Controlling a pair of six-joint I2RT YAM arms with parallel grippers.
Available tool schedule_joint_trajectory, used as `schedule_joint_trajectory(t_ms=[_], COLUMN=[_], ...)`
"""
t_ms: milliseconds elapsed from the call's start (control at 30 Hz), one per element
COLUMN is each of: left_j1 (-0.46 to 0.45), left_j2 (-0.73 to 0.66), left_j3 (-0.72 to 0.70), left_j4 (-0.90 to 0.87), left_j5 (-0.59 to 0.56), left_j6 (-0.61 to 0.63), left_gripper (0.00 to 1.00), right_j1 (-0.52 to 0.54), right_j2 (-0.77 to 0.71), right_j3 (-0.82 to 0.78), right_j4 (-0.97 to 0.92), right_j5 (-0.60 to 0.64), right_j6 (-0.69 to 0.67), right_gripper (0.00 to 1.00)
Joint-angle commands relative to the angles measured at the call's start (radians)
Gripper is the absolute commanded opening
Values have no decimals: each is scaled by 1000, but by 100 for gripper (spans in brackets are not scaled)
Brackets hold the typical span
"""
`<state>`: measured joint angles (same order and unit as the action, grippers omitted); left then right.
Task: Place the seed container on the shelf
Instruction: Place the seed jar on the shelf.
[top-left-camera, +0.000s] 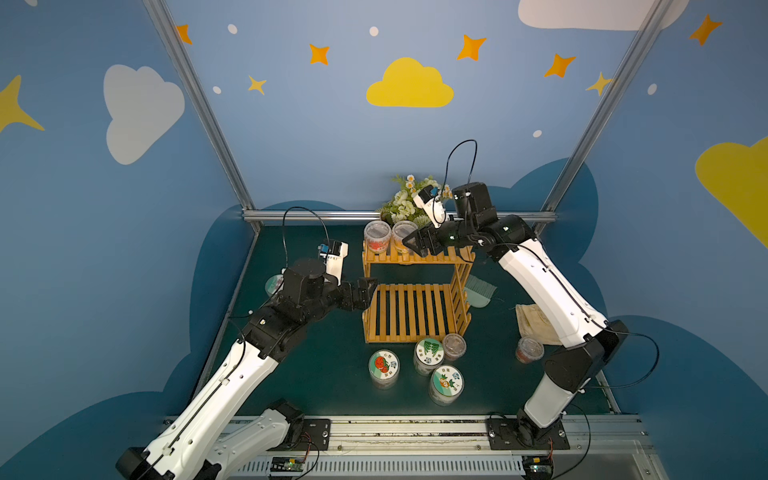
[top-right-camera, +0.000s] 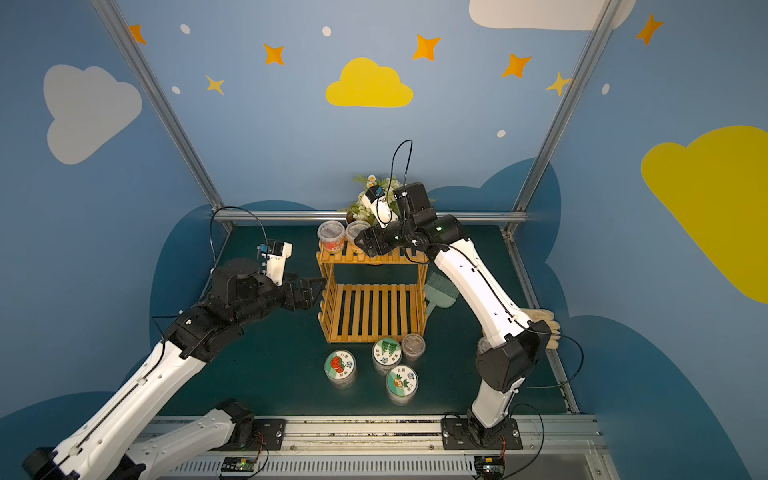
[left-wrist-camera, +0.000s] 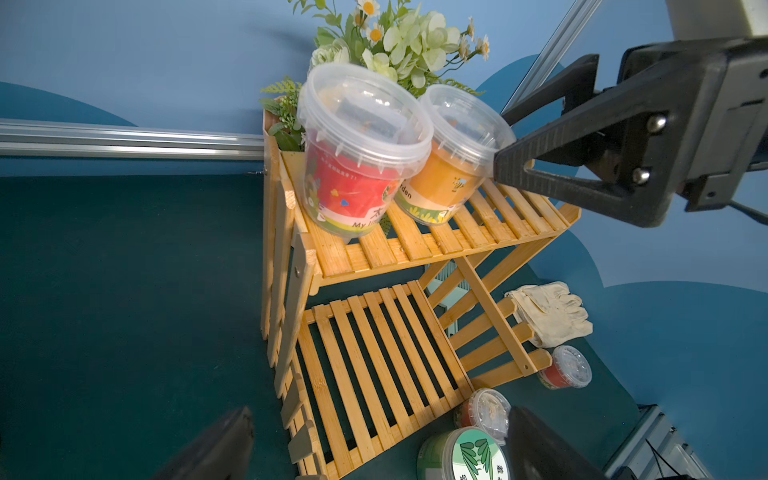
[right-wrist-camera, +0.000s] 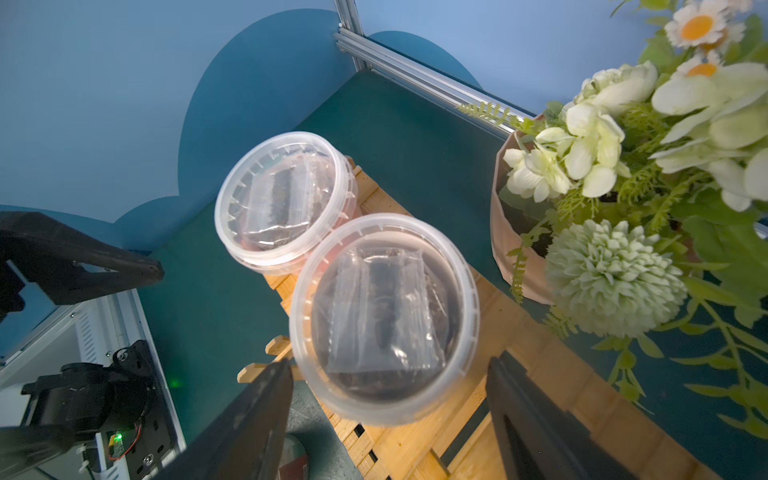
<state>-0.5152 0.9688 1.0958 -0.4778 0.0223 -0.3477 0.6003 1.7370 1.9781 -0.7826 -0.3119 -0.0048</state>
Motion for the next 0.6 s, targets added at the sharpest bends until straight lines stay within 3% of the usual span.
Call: schedule_joint_trajectory(t_ms=[0, 400, 567], left_j1=[4, 4, -12], left_j2=[-2, -4, -9], left_j3=[12, 14, -1], left_j4=[18, 36, 57], left_j5=[37, 147, 240], left_j6=[2, -1, -18], left_gripper=[100, 100, 100], right_j1=[4, 5, 3], right_j2=[-14, -111, -279], right_j3=[15, -50, -199], right_j4=[17, 39, 66], right_j5=[22, 22, 74], right_j6=[1, 17, 37], right_gripper=[81, 86, 89])
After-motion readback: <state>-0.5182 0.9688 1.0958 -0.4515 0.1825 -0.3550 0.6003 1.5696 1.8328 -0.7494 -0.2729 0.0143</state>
